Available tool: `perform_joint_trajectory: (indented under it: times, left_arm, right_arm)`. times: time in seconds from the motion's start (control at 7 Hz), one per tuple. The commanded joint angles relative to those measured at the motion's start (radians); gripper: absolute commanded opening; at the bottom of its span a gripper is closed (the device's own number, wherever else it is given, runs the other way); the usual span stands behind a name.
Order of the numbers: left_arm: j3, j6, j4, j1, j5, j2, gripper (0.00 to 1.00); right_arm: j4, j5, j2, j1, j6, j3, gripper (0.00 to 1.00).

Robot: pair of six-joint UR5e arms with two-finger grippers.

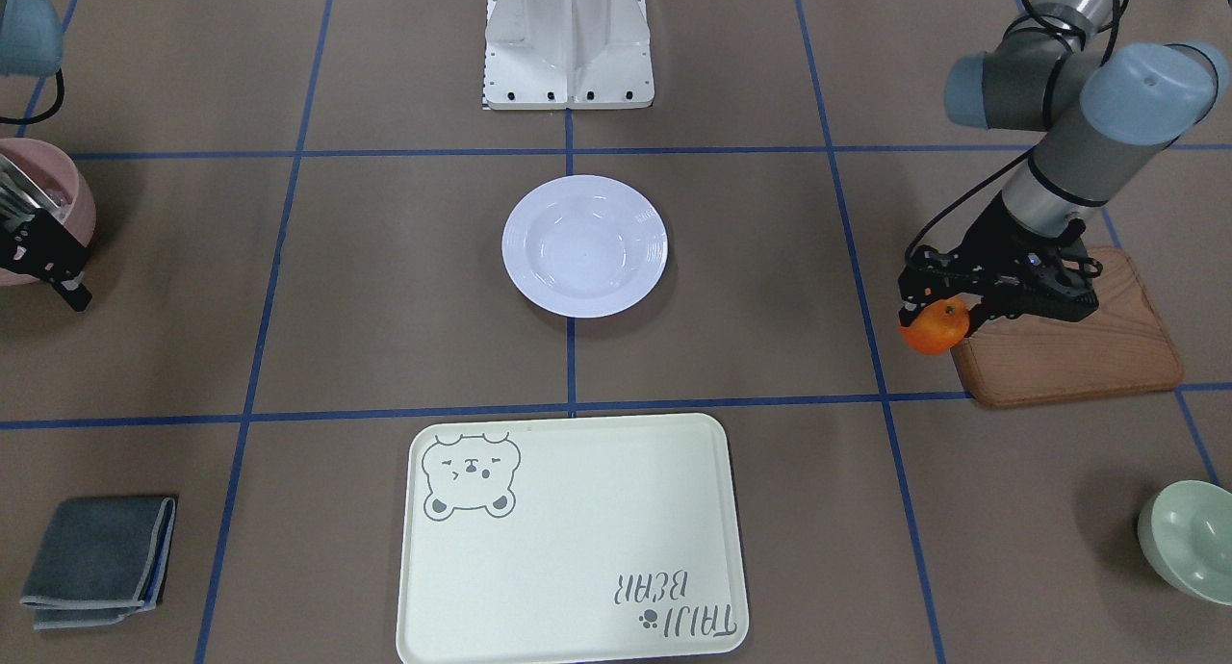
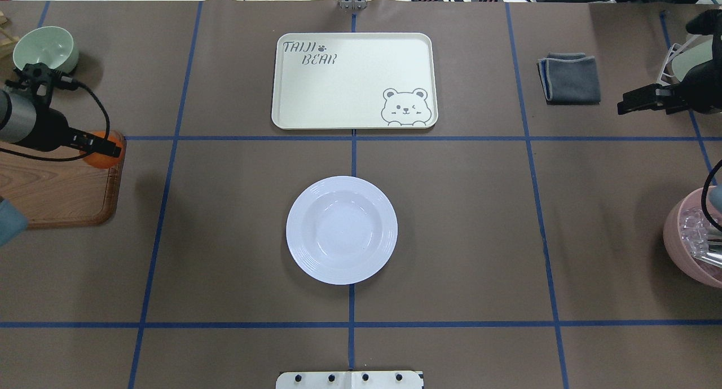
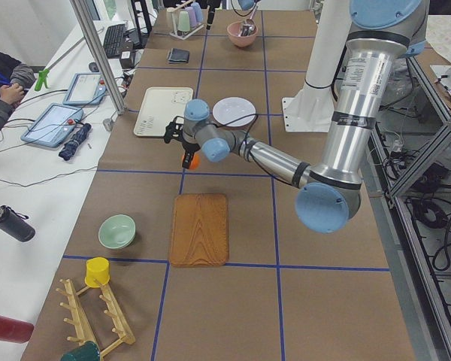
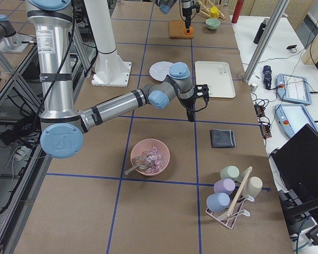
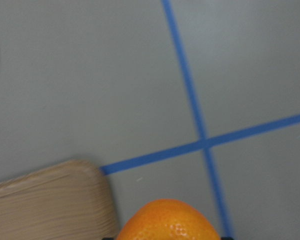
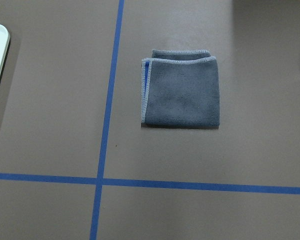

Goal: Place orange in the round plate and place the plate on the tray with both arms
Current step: 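Carry the orange with the left gripper onto the white plate and release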

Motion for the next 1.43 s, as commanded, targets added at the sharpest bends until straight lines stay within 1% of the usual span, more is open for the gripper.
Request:
perform_joint_trajectory:
  times: [0.0,0.14,0.29,0.43,0.57,0.71,0.86,1.0,1.29]
  left_arm:
    - [-0.033,-0.185,0.196,0.133,0.096,-0.193,0.0]
    - [-0.03,-0.257,0.291,0.209,0.157,-0.276,0.0]
    - [-0.02,-0.325,0.32,0.297,0.235,-0.323,0.0]
    - [0.001,-0.376,0.32,0.384,0.314,-0.343,0.0]
    - [0.041,-0.429,0.321,0.455,0.374,-0.389,0.0]
    - [0.105,-0.48,0.321,0.516,0.43,-0.444,0.0]
    - [0.151,-0.487,0.32,0.553,0.467,-0.473,0.0]
    - [0.171,-0.487,0.318,0.566,0.469,-0.478,0.17]
    - [0.187,-0.485,0.317,0.578,0.469,-0.476,0.78]
  right_arm:
    - [0.0,0.001,0.013,0.0,0.003,0.0,1.0]
    - [0.0,0.001,0.013,0.0,0.003,0.0,1.0]
    - [0.0,0.001,0.013,0.0,0.003,0.0,1.0]
    - [0.0,0.003,0.014,-0.001,0.013,0.0,1.0]
    - [0.0,0.003,0.019,-0.002,0.015,0.0,1.0]
    - [0.002,0.003,0.019,-0.002,0.015,0.0,1.0]
    - [0.002,0.003,0.019,-0.002,0.015,0.0,1.0]
    - [0.0,0.003,0.021,-0.002,0.015,-0.002,1.0]
    - [0.002,0.003,0.021,-0.002,0.015,0.0,1.0]
